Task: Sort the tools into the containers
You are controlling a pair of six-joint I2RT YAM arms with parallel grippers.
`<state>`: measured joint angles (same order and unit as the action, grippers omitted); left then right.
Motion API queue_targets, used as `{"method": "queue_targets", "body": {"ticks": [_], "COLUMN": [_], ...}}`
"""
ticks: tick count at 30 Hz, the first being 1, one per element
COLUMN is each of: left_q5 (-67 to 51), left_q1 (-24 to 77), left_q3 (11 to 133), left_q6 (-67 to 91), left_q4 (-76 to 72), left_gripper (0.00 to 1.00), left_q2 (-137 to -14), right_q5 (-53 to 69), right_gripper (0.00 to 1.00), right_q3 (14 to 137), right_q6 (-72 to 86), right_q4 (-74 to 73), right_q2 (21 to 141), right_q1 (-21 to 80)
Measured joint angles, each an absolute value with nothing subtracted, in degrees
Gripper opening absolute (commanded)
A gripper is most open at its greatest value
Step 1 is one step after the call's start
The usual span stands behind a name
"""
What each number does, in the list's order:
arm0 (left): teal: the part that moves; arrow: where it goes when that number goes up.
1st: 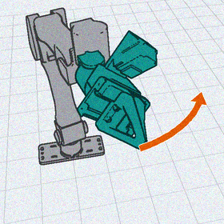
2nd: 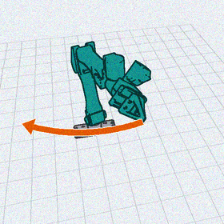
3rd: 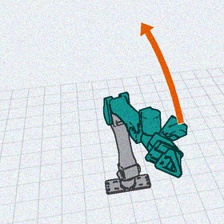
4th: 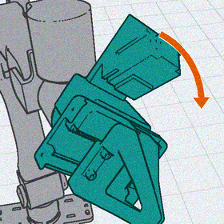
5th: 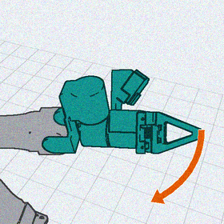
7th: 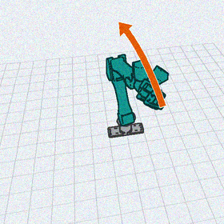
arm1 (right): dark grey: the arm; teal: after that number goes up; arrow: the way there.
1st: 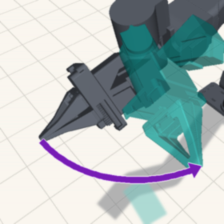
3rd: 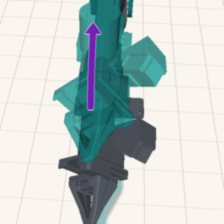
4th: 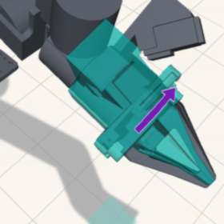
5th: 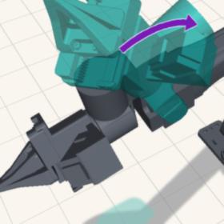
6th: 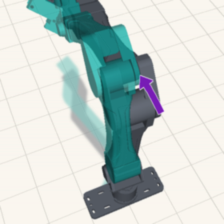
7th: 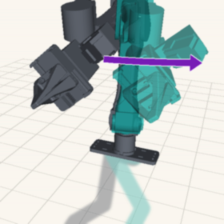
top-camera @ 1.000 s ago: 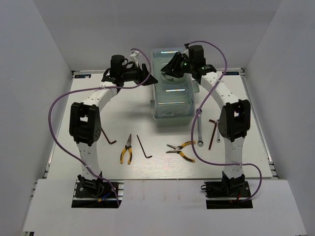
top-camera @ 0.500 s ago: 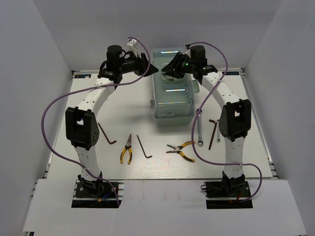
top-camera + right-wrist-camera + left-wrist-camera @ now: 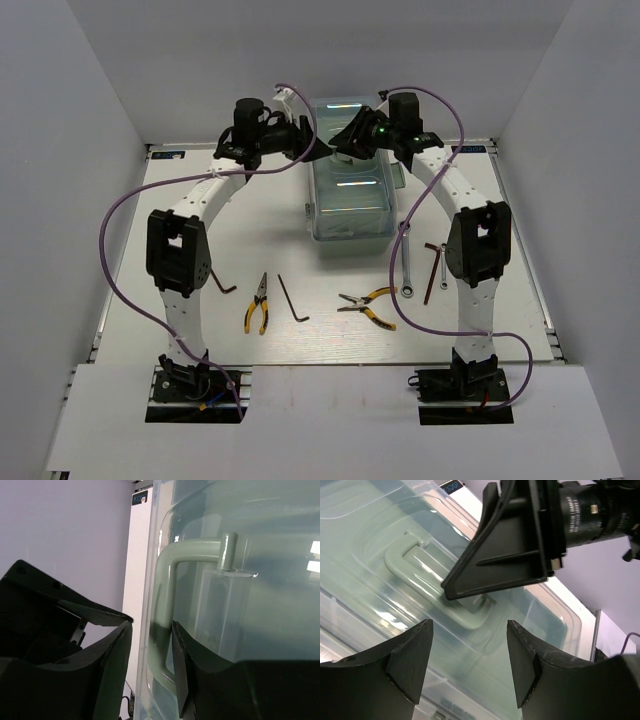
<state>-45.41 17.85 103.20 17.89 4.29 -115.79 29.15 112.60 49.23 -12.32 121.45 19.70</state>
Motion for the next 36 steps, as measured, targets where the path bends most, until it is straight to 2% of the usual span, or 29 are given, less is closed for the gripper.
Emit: {"method": "queue_targets", "body": {"ticks": [20, 36], "left_q5": [-45.30, -40.40], "left_q1": [19.46, 20.29], "left_q3": [109.43, 112.27], "left_q6": [20.95, 19.03], "left_q4": [4.95, 10.28], "left_gripper": [0.67, 0.66], "left_q2": [-121.64, -122.17], "right_q5": [31.38, 32.29], "right_gripper": [0.42, 0.42], "right_q3": [111.33, 110.83], "right_q6": [51.66, 52.75], "right_q4": [-10.26, -9.17], "right_q2": [121.43, 121.43], "right_q1": [19.09, 18.46]}}
